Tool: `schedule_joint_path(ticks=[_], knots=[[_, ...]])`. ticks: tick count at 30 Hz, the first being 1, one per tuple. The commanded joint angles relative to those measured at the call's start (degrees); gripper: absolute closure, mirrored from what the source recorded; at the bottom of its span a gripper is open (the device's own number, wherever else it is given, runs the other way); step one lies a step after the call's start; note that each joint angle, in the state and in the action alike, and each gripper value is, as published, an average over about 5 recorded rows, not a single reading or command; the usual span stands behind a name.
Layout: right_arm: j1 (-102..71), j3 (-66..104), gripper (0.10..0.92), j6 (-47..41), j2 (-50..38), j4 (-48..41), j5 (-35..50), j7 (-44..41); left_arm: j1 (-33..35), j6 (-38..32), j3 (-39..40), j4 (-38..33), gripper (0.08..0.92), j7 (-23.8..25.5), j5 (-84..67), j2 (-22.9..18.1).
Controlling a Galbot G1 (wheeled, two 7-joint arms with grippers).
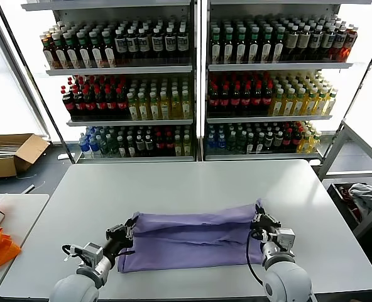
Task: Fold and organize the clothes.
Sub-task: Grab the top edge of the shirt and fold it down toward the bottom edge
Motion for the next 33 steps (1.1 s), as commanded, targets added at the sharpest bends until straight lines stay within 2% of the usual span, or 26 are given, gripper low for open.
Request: schedule_joint_path(ticks=[1, 18, 21, 24, 33], knots=[[-3.5, 1.3, 0.912, 0.2, -0.1, 0.1, -0.5, 0.7, 5.2, -0.7, -0.8, -1.3, 0.916, 0.2, 2.6, -1.0], [-3.7, -1.0, 0.912, 1.3, 0.1, -3.7, -1.8, 0.2, 5.4, -1.6, -0.4, 0.2, 0.916, 0.6, 7.3, -2.2], [-3.7, -1.8, 0.911, 1.5, 0.4, -4.5, -2.7, 0.0, 4.9, -1.5, -0.3, 0.2, 0.891, 0.5, 7.8, -2.2], [-3.6, -2.3, 0.885, 1.6, 0.5, -5.2, -3.4, -0.1, 4.3, -1.5, -0.3, 0.1, 0.818, 0.2, 8.5, -2.2], [-3.1, -1.7, 0.640, 0.9, -0.7, -4.0, -3.7, -0.4, 4.1, 0.5, -1.0, -4.2, 0.558, -1.6, 9.2, -2.4]])
